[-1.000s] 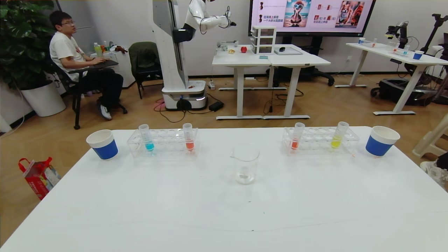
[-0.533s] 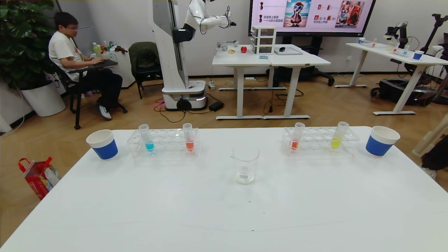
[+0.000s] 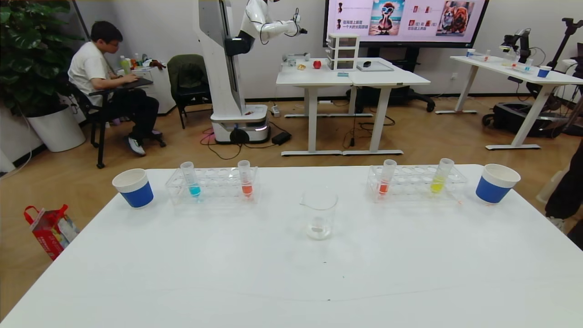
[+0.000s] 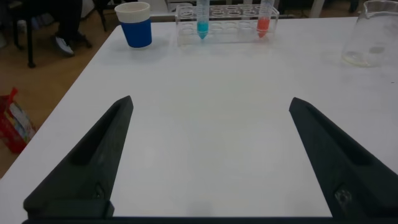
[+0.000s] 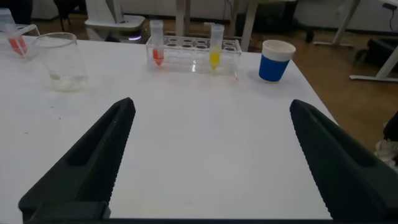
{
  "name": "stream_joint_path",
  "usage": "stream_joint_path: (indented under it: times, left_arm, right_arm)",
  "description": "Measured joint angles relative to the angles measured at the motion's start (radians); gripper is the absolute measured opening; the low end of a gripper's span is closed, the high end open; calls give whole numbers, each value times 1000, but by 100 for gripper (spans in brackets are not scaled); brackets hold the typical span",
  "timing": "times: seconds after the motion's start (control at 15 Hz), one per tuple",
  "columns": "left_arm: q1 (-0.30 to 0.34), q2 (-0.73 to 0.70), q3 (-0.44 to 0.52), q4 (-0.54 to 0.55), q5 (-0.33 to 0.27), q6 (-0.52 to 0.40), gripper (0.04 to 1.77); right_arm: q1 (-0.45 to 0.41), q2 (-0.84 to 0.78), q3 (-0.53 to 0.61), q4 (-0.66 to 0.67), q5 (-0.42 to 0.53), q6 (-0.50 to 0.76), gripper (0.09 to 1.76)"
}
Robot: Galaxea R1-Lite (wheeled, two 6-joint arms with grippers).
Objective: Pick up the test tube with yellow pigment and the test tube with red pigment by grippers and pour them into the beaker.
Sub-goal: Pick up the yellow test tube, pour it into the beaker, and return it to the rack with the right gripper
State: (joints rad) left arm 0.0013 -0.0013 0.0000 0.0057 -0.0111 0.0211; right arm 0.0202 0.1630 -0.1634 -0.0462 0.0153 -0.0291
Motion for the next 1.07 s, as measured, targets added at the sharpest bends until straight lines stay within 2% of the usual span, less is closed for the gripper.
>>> stream_joint_path:
  times: [0.13, 0.53, 1.07]
  left_arm:
    - [0, 0, 0, 0, 0, 0, 175]
    - [0, 0, 0, 0, 0, 0, 175]
    - [0, 0, 0, 0, 0, 0, 175]
  right_arm:
    - [10, 134, -41, -116, 1, 1, 174]
    - [16, 659, -90, -613, 10, 3, 174]
    - [-16, 1312, -183, -1157, 53, 7, 174]
